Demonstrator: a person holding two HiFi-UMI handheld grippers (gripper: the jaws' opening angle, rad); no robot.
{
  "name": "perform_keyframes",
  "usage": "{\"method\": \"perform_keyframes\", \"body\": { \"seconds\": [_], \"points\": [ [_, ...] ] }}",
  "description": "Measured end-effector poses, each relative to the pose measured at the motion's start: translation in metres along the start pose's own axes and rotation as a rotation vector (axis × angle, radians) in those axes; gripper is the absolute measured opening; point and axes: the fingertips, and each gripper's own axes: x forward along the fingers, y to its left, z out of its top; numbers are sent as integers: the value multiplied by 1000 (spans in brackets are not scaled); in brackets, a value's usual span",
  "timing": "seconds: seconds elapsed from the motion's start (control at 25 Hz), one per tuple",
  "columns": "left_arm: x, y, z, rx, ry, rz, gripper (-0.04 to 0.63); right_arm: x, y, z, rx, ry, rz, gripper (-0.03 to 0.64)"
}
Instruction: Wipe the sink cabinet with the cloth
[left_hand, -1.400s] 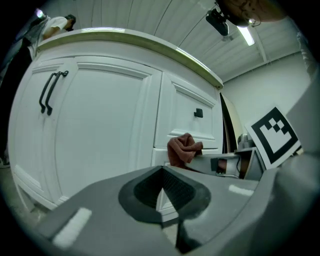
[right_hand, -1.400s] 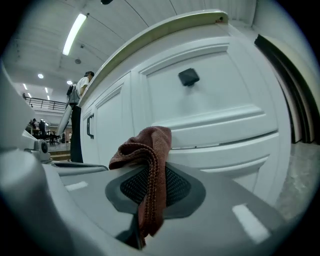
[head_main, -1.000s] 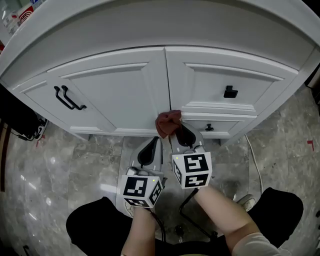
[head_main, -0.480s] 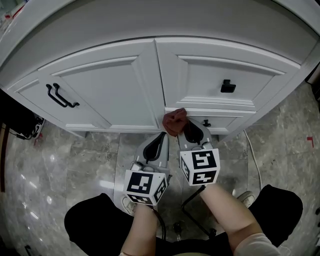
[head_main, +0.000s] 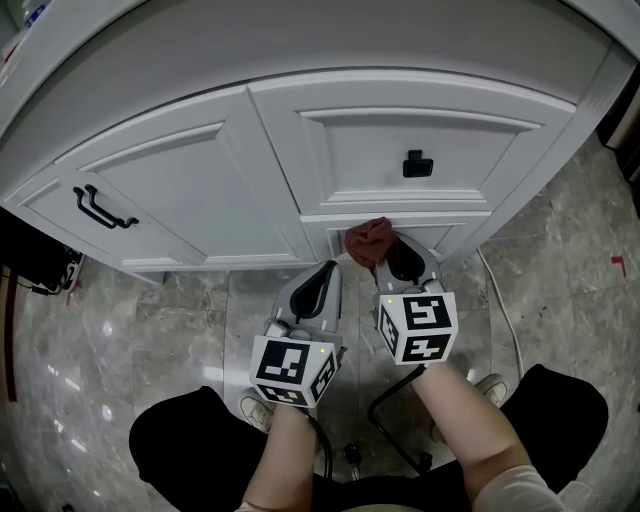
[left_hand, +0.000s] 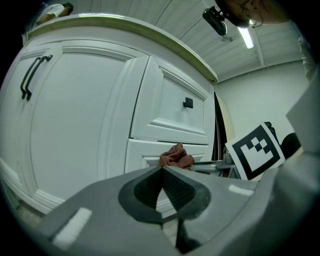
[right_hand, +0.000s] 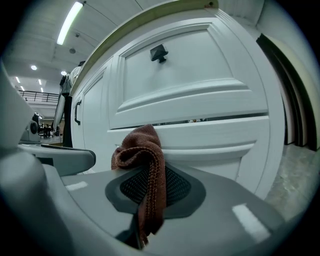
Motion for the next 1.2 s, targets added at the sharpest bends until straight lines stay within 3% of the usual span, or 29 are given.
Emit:
{"method": "perform_keyframes", "body": {
  "seconds": [0.4,1.04,1.2],
  "points": [
    [22,-32,0,12,7,-56,0,-27,-44,11,66,-29,-58,89],
    [45,-69,-8,23,26,-118,0,-72,-137,20,121,-62,-257,89],
    [42,-70,-11,61,34,-117,0,-82,-151,19,136,-69,-320,87]
  ]
}}
